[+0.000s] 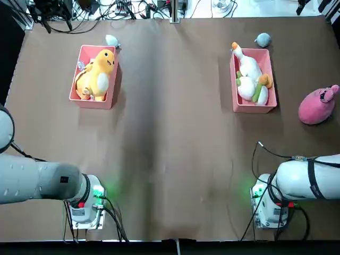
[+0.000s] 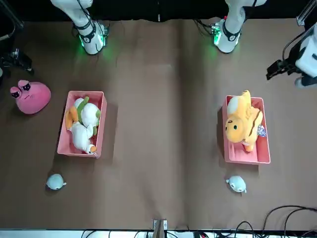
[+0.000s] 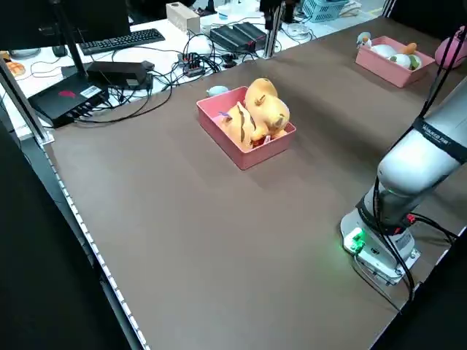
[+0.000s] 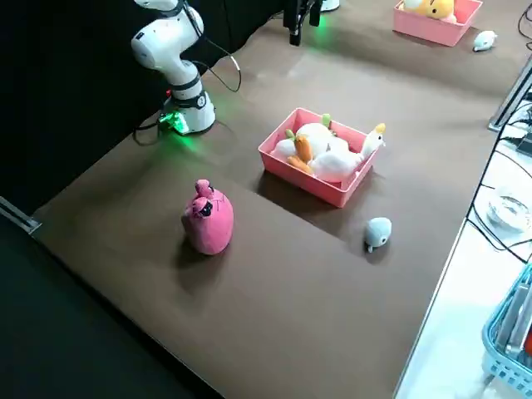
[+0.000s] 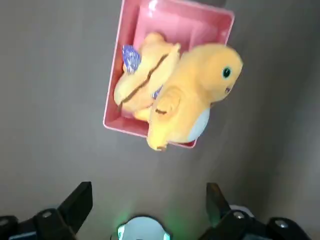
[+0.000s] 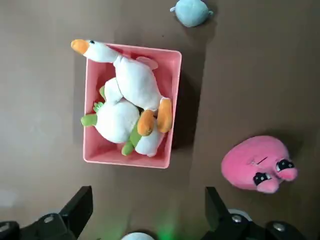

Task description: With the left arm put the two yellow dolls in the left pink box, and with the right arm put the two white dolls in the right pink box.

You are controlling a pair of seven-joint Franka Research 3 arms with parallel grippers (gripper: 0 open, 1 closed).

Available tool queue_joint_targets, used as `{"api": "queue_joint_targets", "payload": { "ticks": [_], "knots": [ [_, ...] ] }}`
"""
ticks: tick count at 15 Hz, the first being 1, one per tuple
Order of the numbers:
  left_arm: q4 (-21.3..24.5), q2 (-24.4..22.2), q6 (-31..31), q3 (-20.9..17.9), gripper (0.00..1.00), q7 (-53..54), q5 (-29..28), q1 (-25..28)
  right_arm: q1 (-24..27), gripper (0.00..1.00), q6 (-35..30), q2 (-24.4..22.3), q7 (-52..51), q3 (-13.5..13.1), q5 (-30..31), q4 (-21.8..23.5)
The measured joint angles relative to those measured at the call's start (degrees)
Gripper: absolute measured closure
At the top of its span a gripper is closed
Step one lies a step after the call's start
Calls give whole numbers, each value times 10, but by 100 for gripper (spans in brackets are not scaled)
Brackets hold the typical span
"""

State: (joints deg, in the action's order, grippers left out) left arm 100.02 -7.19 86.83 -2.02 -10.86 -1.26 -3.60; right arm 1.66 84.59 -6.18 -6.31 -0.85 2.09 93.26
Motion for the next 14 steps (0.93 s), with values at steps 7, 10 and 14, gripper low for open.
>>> {"api": "queue_joint_targets", "payload": {
  "ticks": [7,10,14],
  "knots": [
    [-17,2,10,2,0,7,0,0,-1,1,3,3,21,-2,-10,0],
    [-11,2,10,2,0,8,0,-1,-1,1,3,4,16,-2,-10,0],
    [-7,2,10,1,0,25,0,8,-3,1,3,4,14,-2,-9,0]
  ]
}}
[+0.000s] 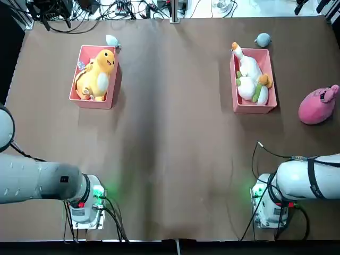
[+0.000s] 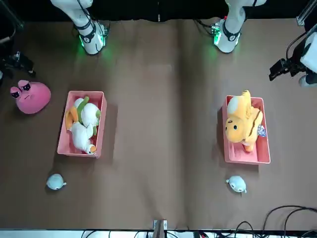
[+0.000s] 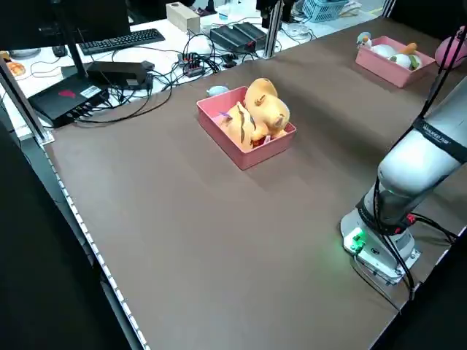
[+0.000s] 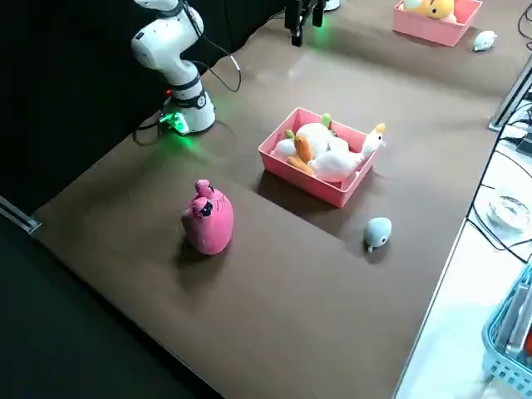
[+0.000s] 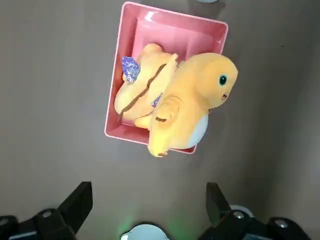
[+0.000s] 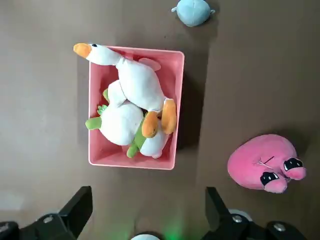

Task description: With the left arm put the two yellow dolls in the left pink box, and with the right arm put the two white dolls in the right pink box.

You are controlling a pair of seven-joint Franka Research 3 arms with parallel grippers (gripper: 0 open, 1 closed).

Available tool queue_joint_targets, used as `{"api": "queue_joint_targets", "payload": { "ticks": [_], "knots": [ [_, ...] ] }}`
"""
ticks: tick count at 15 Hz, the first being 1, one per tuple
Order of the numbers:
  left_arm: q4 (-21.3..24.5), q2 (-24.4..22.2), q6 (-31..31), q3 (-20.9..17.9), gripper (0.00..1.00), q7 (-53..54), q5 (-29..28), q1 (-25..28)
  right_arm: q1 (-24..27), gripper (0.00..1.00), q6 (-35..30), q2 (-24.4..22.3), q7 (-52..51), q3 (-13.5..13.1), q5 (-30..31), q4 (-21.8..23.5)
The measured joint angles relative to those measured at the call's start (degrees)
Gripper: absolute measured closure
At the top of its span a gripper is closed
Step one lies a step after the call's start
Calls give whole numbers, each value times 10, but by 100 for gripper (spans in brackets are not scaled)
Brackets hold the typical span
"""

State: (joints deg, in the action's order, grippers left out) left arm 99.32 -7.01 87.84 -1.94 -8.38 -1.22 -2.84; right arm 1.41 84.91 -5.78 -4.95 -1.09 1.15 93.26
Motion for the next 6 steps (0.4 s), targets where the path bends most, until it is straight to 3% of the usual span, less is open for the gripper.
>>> {"api": "queue_joint_targets", "payload": {
  "ticks": [6],
  "knots": [
    [0,0,1,1,0,5,0,3,-1,1,0,0,0,0,0,0]
  ]
}}
